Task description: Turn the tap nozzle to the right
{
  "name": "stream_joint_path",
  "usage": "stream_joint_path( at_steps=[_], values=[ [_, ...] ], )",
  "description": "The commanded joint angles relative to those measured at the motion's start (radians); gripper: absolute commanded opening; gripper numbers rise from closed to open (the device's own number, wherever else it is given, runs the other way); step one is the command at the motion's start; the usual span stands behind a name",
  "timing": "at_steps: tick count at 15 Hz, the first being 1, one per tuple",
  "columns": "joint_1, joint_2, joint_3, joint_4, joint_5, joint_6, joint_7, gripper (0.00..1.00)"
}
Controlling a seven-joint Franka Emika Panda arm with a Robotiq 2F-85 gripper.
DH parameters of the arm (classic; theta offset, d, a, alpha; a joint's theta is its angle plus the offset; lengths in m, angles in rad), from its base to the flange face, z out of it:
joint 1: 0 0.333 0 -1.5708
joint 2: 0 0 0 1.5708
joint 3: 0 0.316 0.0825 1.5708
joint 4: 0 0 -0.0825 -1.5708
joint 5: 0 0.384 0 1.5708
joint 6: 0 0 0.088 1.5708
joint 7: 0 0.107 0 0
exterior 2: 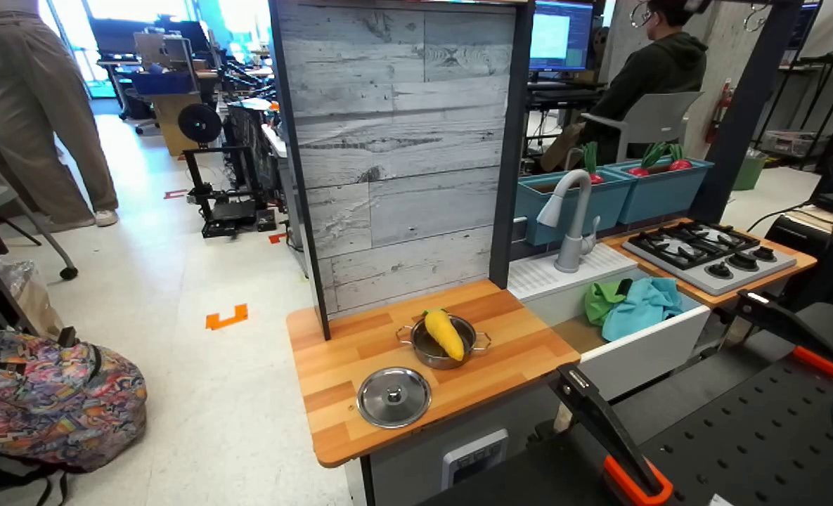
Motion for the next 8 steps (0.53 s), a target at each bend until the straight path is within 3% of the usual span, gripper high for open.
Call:
stream_joint_path(
  at_steps=[1,8],
  values=[
    [-0.009,-0.003,0.013,0.005,-0.018,-0.001,-0.001,1.00],
    [-0.057,0.185,0.031,0.137,-0.054,0.100,0.147,1.00]
  ],
)
